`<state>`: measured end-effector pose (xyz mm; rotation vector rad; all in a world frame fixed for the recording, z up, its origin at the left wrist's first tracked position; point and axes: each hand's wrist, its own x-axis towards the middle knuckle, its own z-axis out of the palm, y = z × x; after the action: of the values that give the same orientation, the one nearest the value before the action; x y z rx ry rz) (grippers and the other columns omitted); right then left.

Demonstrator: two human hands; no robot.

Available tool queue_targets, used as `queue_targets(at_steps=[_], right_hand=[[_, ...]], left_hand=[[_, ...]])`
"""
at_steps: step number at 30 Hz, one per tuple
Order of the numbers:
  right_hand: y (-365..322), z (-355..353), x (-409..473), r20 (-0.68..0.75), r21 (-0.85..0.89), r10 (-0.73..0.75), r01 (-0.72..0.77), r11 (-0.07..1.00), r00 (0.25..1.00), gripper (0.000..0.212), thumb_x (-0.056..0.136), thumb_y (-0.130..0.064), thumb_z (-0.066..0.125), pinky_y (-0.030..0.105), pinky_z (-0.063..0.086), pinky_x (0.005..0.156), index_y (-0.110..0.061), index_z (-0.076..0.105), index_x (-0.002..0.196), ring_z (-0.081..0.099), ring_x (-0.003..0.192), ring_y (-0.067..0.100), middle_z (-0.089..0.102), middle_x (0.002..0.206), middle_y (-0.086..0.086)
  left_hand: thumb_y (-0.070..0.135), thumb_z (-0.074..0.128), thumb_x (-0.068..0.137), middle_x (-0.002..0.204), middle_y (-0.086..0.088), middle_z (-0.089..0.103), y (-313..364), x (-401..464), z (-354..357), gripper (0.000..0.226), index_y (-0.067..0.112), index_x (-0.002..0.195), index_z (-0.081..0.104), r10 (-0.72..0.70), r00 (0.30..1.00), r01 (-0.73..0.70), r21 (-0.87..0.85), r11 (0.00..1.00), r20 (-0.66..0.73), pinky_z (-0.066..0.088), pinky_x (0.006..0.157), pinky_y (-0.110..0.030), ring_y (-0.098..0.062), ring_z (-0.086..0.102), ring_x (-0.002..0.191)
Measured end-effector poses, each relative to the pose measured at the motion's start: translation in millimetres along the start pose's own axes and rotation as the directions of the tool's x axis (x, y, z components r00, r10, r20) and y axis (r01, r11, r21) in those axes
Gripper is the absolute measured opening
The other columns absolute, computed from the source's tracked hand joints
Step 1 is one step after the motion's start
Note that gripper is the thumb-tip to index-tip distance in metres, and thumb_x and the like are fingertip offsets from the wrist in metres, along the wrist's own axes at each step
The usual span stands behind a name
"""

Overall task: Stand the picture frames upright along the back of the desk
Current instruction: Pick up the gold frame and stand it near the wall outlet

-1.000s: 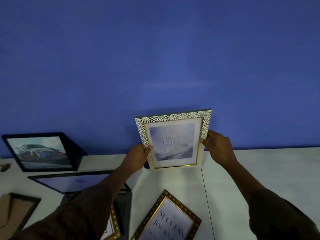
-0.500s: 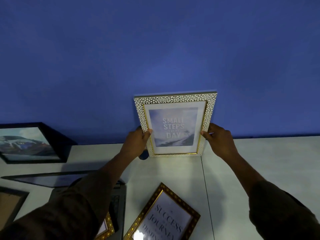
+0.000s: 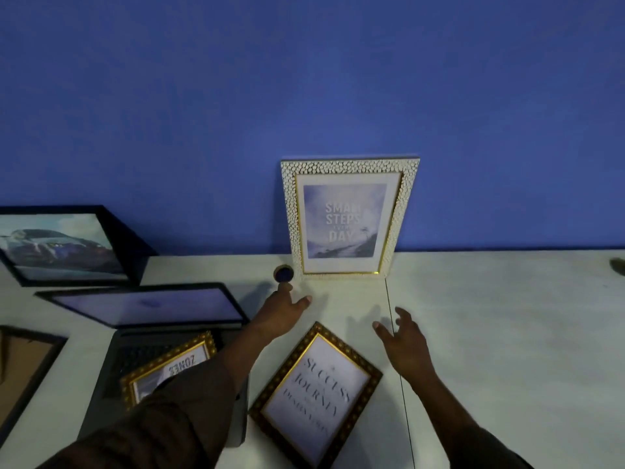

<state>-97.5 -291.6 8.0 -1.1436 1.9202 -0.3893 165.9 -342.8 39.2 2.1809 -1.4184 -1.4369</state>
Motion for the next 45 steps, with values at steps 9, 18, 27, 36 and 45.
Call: queue_targets(at_steps=[9, 18, 27, 36, 45], right_hand=[[52, 45, -82, 0.109, -0.054, 0.009, -0.003, 0.999, 0.994, 0.049, 0.091, -0.048, 0.066, 0.023, 0.047, 0.072, -0.021, 0.055, 0.13, 0.069, 0.1, 0.019, 0.072, 0.113, 0.001], [57, 81, -114, 0.106, 0.233, 0.198, -0.218, 0.948, 0.974, 0.055, 0.09, -0.043, 0.068, 0.036, 0.056, 0.077, -0.03, 0.044, 0.137, 0.069, 0.095, 0.02, 0.07, 0.106, 0.0], [66, 75, -78, 0.201, 0.417, 0.327, -0.383, 0.824, 0.923, 0.041, 0.076, -0.046, 0.074, 0.032, 0.057, 0.061, -0.013, 0.067, 0.098, 0.065, 0.065, 0.02, 0.068, 0.08, 0.005], [63, 63, -76, 0.337, 0.517, 0.292, -0.435, 0.737, 0.895, 0.042, 0.092, -0.031, 0.067, 0.049, 0.052, 0.101, 0.005, 0.069, 0.113, 0.066, 0.09, 0.037, 0.071, 0.094, 0.024], [26, 63, -110, 0.311, 0.508, 0.115, -0.268, 0.818, 0.943, 0.021, 0.095, -0.026, 0.067, 0.034, 0.056, 0.08, -0.01, 0.072, 0.108, 0.071, 0.098, 0.025, 0.078, 0.104, 0.009]], left_hand=[[0.054, 0.056, 0.096, 0.152, -0.017, 0.047, -78, -36, 35, 0.075, 0.009, 0.151, 0.033, -0.109, 0.992, 0.101, 0.118, 0.988, 0.064, 0.046, 0.106, -0.037, -0.033, 0.051, 0.134], [0.054, 0.064, 0.087, 0.119, -0.014, 0.059, -110, -57, 63, 0.057, 0.009, 0.122, 0.057, -0.092, 0.995, 0.087, 0.148, 0.985, 0.03, 0.053, 0.091, -0.041, -0.032, 0.063, 0.111], [0.041, 0.071, 0.091, 0.139, -0.01, 0.053, -103, -61, 56, 0.068, 0.01, 0.145, 0.045, -0.221, 0.971, 0.24, -0.289, 0.927, 0.095, 0.047, 0.099, -0.033, -0.026, 0.058, 0.119], [0.032, 0.054, 0.102, 0.117, -0.008, 0.073, -96, -83, 59, 0.027, 0.019, 0.119, 0.069, -0.087, 0.994, 0.103, -0.252, 0.962, 0.072, 0.055, 0.099, -0.051, -0.029, 0.068, 0.106], [0.026, 0.053, 0.104, 0.115, -0.002, 0.076, -105, -128, 34, 0.022, 0.018, 0.118, 0.068, 0.068, 0.998, -0.065, -0.434, 0.898, -0.01, 0.058, 0.095, -0.049, -0.023, 0.072, 0.105]])
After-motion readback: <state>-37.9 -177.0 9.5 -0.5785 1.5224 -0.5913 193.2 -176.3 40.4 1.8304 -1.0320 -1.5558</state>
